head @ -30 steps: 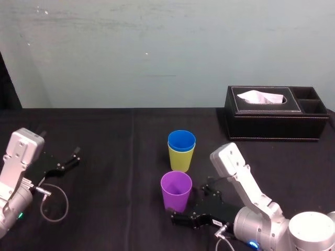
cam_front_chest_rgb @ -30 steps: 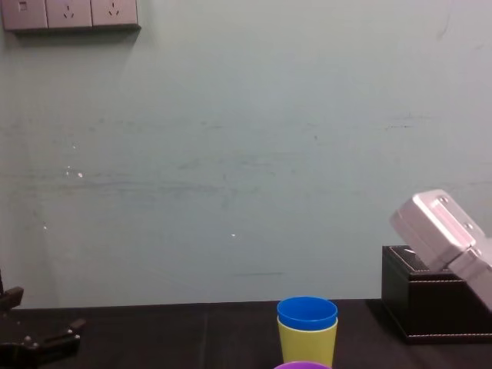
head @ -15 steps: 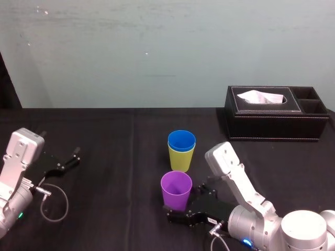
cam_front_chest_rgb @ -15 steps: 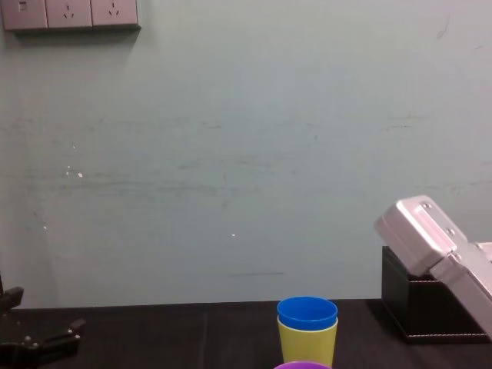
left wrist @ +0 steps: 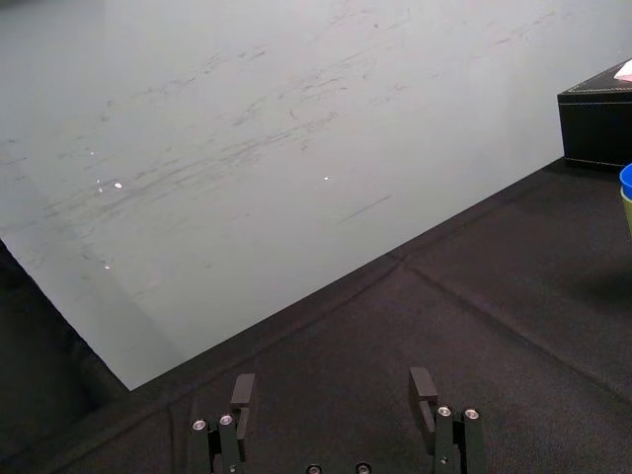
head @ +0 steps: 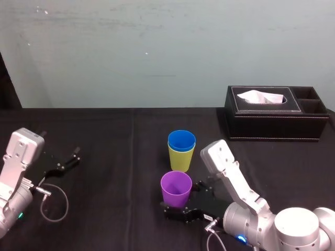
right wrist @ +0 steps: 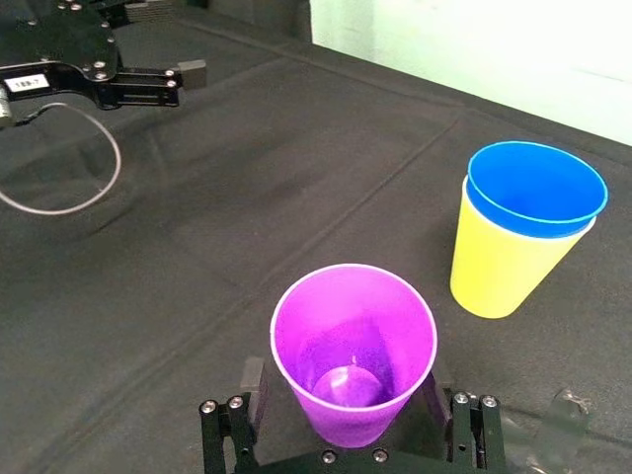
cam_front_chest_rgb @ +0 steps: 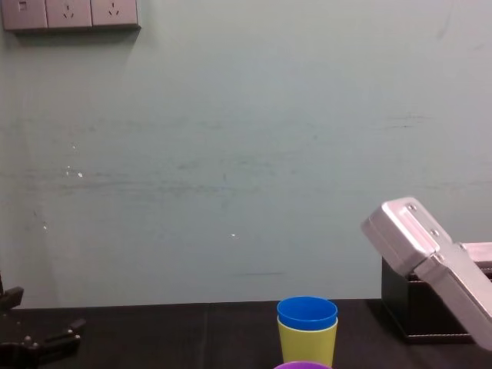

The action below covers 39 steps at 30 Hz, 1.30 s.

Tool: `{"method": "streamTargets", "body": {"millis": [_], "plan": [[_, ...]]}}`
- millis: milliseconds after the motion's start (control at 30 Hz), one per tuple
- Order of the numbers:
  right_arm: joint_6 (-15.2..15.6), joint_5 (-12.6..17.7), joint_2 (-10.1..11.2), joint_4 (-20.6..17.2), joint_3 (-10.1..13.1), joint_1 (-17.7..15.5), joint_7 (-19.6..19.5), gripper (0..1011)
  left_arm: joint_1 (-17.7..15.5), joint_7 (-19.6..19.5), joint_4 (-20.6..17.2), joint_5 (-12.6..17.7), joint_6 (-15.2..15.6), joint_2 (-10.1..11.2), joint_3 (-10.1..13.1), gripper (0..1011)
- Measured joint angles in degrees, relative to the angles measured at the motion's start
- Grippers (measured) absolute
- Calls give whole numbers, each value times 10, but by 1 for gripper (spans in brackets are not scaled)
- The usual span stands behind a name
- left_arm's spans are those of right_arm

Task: Stack the three plastic cups sequentially using one hand.

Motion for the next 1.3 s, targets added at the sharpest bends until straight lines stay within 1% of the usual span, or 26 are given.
{"method": "streamTargets", "body": {"millis": [467, 933, 1300], "plan": [[-1, -10, -16, 19, 4, 8, -3, 1003, 0, 0, 0, 0, 0, 0, 0, 1000], [-5, -12, -27, 35, 4, 14, 2, 1003, 0, 0, 0, 0, 0, 0, 0, 1000], [-7, -12, -28, 37, 4, 14, 1, 1003, 0, 0, 0, 0, 0, 0, 0, 1000]]}}
